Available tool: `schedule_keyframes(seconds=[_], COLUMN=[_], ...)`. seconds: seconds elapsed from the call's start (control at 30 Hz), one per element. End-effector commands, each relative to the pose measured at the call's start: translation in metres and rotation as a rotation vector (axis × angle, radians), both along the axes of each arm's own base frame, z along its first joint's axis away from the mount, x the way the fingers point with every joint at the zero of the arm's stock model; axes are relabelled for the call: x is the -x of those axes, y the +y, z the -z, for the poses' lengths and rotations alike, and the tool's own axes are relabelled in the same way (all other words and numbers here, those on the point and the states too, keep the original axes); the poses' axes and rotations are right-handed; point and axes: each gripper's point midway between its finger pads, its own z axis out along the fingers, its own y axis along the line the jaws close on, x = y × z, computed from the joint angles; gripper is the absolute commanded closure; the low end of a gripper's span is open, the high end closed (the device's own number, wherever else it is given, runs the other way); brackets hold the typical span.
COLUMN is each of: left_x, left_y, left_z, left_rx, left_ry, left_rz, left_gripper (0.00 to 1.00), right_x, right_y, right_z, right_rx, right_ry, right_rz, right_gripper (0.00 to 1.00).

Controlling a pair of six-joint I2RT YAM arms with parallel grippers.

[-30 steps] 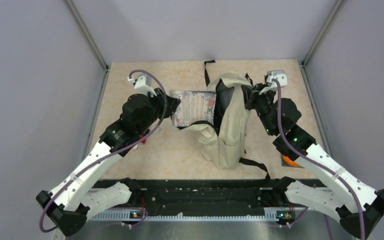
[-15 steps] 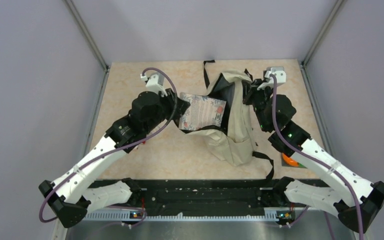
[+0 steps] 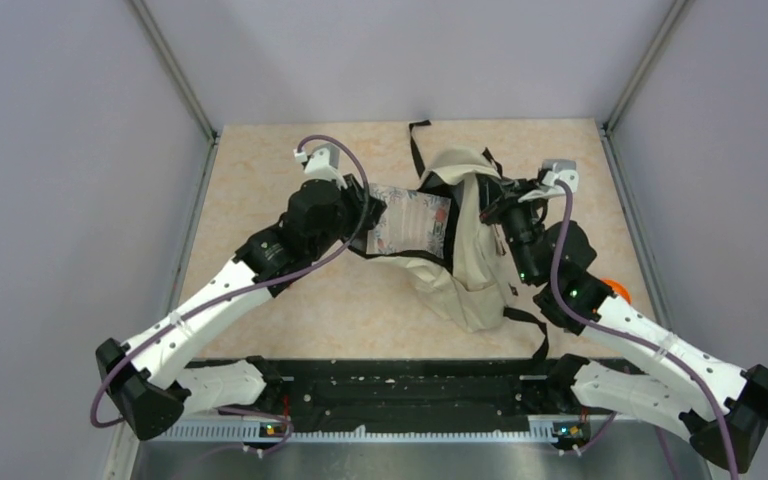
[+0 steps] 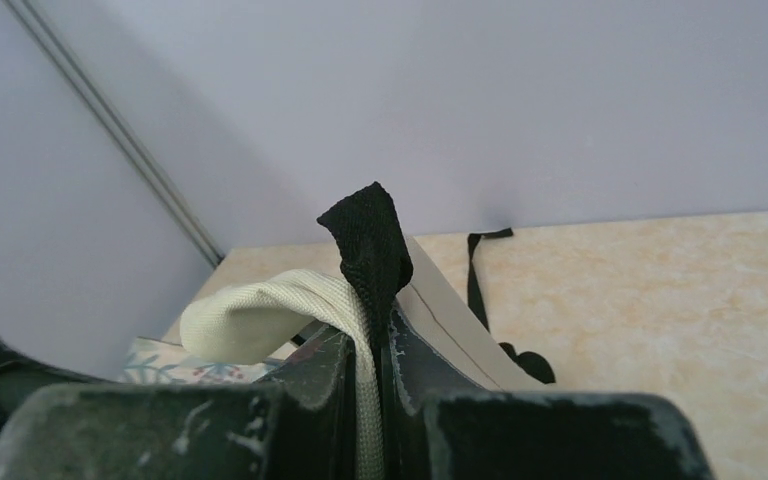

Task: Pack the student bag
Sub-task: Place the book in the student bag.

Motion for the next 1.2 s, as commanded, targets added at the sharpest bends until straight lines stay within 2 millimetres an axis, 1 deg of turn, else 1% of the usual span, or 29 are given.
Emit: schedule_keyframes(seconds=[0.0,0.07,0.2,0.27,0.3,0.37,0.5,0.57,0.6,0.63,0.67,0.7,0.73,0.8,0.9,1.03,1.1,1.17], left_x=[-0.027,-0.034,-0.051,-0.058,-0.062,-0.068,-0.075,-0.076,-0.075,-0.075,-0.075,-0.074,-0.073,-0.070,-0.062,-0.050,-0.044,-0.040], left_y=[-0.012,-0.017,-0.030,-0.036,-0.039,-0.046,-0.062,-0.071,-0.075,-0.077,-0.078,-0.077,-0.075,-0.069,-0.060,-0.044,-0.032,-0.015], left_z=[-0.032,-0.029,-0.030,-0.026,-0.031,-0.030,-0.010,-0.001,0.001,-0.001,-0.004,-0.008,-0.013,-0.025,-0.039,-0.053,-0.057,-0.056], left_rx=[0.151,0.179,0.276,0.310,0.350,0.391,0.397,0.381,0.370,0.353,0.328,0.290,0.250,0.193,0.152,0.105,0.043,-0.029], left_ry=[-0.088,-0.078,-0.067,-0.050,-0.055,-0.041,0.010,0.024,0.021,0.007,-0.006,-0.025,-0.042,-0.077,-0.130,-0.195,-0.220,-0.213], left_rz=[-0.087,-0.110,-0.146,-0.167,-0.177,-0.182,-0.164,-0.126,-0.102,-0.081,-0.065,-0.049,-0.037,-0.022,-0.001,0.010,0.011,-0.008], left_gripper=[1.00,1.00,1.00,1.00,1.00,1.00,0.99,0.91,0.84,0.71,0.55,0.44,0.36,0.25,0.17,0.13,0.12,0.09], right_x=[0.027,0.028,0.027,0.025,0.025,0.025,0.024,0.023,0.023,0.023,0.023,0.023,0.024,0.024,0.025,0.025,0.026,0.028], right_y=[-0.006,0.000,0.009,0.011,0.011,0.010,0.005,0.004,0.003,0.001,0.000,-0.002,-0.005,-0.009,-0.014,-0.018,-0.018,-0.019], right_z=[-0.064,-0.062,-0.055,-0.049,-0.047,-0.044,-0.040,-0.038,-0.037,-0.037,-0.036,-0.036,-0.036,-0.035,-0.033,-0.030,-0.029,-0.029], right_rx=[-0.218,-0.212,-0.197,-0.188,-0.186,-0.181,-0.170,-0.166,-0.164,-0.162,-0.160,-0.155,-0.152,-0.144,-0.140,-0.128,-0.117,-0.104], right_ry=[-0.190,-0.188,-0.170,-0.160,-0.156,-0.152,-0.149,-0.147,-0.147,-0.146,-0.146,-0.147,-0.149,-0.150,-0.152,-0.150,-0.150,-0.156], right_rz=[-0.043,-0.055,-0.065,-0.059,-0.055,-0.047,-0.019,-0.009,-0.005,0.002,0.007,0.015,0.024,0.041,0.062,0.075,0.073,0.066], right_gripper=[1.00,1.00,1.00,1.00,1.00,1.00,1.00,1.00,1.00,1.00,1.00,1.00,1.00,1.00,1.00,1.00,1.00,1.00])
